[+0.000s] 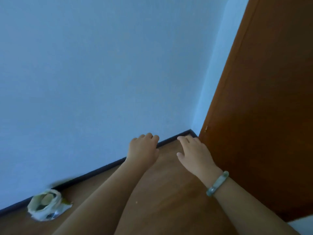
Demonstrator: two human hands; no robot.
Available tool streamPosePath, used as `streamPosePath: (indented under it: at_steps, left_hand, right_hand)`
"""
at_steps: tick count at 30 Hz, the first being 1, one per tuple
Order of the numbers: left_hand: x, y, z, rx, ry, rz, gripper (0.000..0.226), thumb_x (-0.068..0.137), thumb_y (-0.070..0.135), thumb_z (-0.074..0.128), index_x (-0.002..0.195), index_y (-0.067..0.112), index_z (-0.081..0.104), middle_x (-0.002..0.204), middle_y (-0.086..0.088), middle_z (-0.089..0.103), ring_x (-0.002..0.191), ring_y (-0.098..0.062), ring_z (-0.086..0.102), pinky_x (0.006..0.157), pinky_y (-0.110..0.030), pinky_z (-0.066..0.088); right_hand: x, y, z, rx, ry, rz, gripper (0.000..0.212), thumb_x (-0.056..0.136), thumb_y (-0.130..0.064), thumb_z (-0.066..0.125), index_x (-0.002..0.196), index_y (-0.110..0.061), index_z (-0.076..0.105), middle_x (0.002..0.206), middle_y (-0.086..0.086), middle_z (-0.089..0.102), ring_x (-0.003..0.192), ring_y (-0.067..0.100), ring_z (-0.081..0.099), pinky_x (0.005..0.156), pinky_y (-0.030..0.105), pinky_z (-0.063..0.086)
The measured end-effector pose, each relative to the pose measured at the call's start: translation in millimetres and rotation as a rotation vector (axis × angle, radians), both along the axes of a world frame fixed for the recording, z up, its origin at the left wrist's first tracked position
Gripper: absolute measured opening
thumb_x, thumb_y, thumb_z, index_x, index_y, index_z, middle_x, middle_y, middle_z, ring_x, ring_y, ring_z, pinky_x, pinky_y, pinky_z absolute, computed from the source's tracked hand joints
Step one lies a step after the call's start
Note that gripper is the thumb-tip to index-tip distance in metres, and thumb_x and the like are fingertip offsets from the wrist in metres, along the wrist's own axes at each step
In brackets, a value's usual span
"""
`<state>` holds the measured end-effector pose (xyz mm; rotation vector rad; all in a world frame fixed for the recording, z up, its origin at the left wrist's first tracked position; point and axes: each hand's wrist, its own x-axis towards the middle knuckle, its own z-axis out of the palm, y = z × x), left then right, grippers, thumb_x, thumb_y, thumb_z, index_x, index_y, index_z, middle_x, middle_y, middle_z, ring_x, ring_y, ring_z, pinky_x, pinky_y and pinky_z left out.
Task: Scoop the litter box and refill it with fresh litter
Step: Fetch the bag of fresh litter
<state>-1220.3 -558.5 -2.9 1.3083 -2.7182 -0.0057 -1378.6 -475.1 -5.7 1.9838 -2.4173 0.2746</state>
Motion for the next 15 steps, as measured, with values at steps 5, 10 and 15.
streamPosePath:
  at_steps: [5,10,15]
  left_hand:
    - [118.2,-28.0,11.6,-0.043,0.003,0.198,0.034,0.093,0.034,0.047,0.125,0.022,0.046,0.116,0.003,0.055,0.103,-0.019,0.053,0.078,-0.030,0.039]
    - [235.7,-46.5,4.5,-0.064,-0.020,0.391,0.033,0.093,0.032,0.046,0.124,0.021,0.047,0.115,0.003,0.056,0.102,-0.019,0.054,0.075,-0.029,0.039]
    - [332.6,-54.7,-4.9,-0.048,-0.007,0.567,0.033,0.092,0.031,0.048,0.124,0.020,0.049,0.113,0.001,0.057,0.101,-0.021,0.055,0.073,-0.031,0.040]
  right_hand:
    - [95.3,-62.7,13.2,-0.002,0.028,0.176,0.049,0.091,-0.030,0.049,0.137,-0.021,0.033,0.130,0.002,0.047,0.116,0.024,0.045,0.091,0.036,0.044]
    - [203.1,-108.6,3.4,0.003,0.041,0.328,0.050,0.090,-0.028,0.049,0.137,-0.020,0.034,0.130,0.003,0.047,0.117,0.025,0.044,0.090,0.036,0.042]
    - [305.9,-140.0,-11.9,0.039,0.014,0.509,0.049,0.090,-0.025,0.048,0.137,-0.018,0.036,0.128,0.004,0.047,0.112,0.026,0.046,0.086,0.034,0.041]
